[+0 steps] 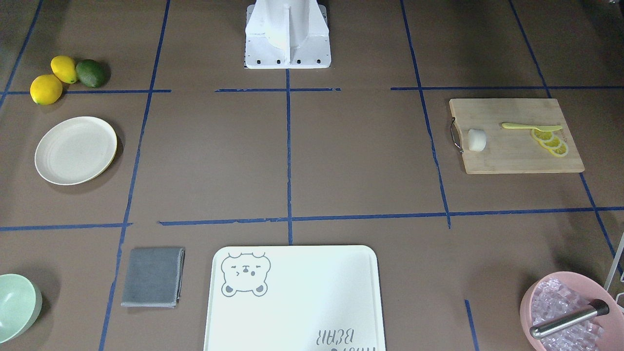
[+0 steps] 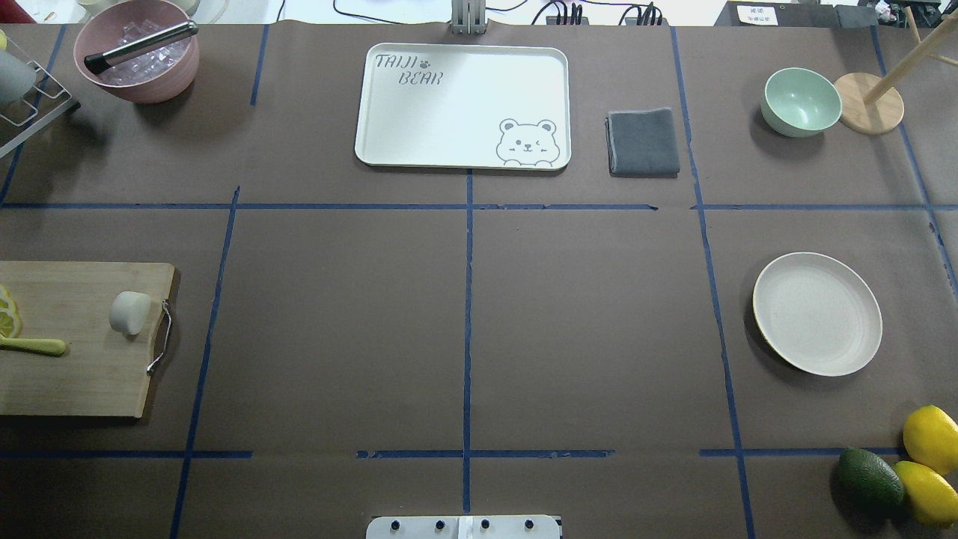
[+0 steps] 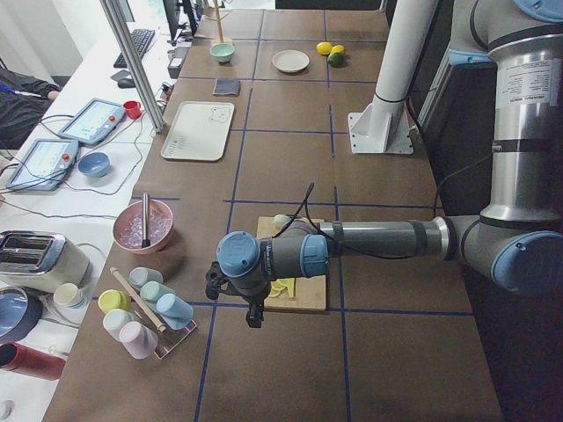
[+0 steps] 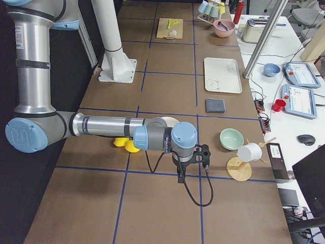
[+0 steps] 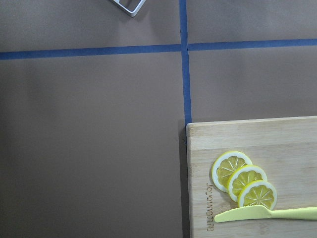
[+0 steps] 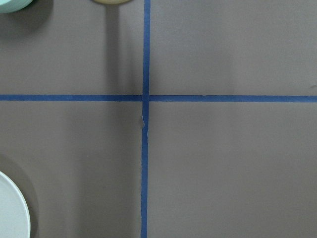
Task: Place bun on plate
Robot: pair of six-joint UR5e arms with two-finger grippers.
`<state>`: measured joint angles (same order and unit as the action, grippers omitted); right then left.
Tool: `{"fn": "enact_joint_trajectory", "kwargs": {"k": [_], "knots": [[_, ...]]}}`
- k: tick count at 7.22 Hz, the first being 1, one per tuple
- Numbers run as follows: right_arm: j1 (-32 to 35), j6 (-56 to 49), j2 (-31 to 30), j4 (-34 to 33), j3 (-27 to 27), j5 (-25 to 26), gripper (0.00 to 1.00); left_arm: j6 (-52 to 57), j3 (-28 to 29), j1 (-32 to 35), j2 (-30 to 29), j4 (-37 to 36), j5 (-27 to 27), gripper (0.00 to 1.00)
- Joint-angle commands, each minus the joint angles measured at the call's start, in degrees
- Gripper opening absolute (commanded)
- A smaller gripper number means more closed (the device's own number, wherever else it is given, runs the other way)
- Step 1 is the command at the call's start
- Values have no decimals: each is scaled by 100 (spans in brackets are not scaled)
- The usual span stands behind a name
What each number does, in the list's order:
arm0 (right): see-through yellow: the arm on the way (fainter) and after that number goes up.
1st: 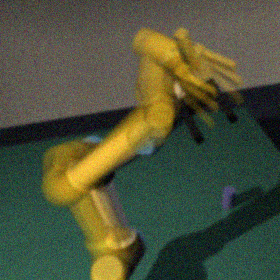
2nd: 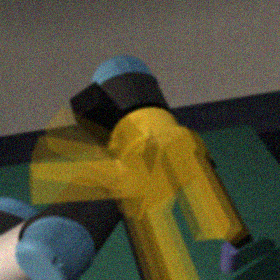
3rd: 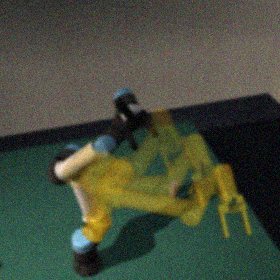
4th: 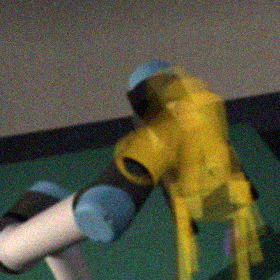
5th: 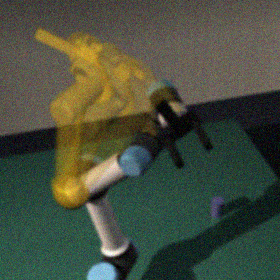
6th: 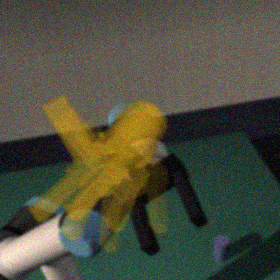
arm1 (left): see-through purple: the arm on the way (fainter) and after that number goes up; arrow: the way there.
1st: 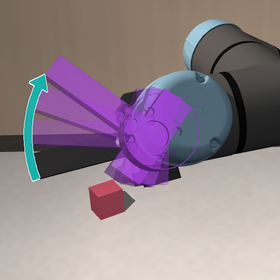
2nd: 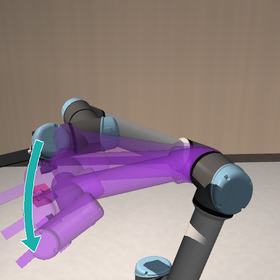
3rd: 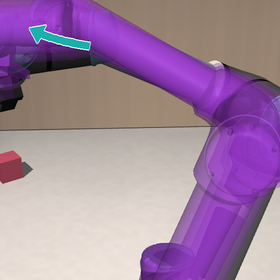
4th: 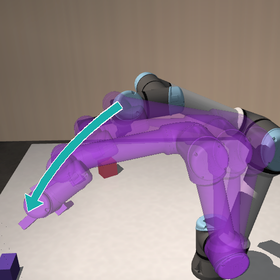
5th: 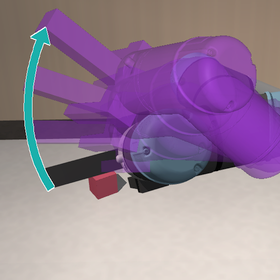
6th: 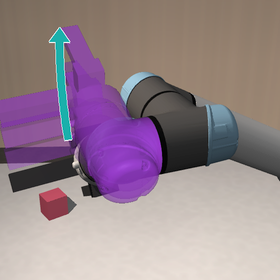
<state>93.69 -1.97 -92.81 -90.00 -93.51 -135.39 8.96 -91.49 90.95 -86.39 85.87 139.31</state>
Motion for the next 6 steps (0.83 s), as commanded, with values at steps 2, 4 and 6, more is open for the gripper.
{"fn": "enact_joint_trajectory", "kwargs": {"k": [2,4,6], "knots": [[-17,3,62,-9,-1,12,100,0,-1,1,-18,0,0,100],[-157,151,114,0,-27,-5,100,18,-18,-8,-27,9,17,100],[-761,1080,53,9,-648,-5,100,9,-132,-8,-62,18,18,100]]}}
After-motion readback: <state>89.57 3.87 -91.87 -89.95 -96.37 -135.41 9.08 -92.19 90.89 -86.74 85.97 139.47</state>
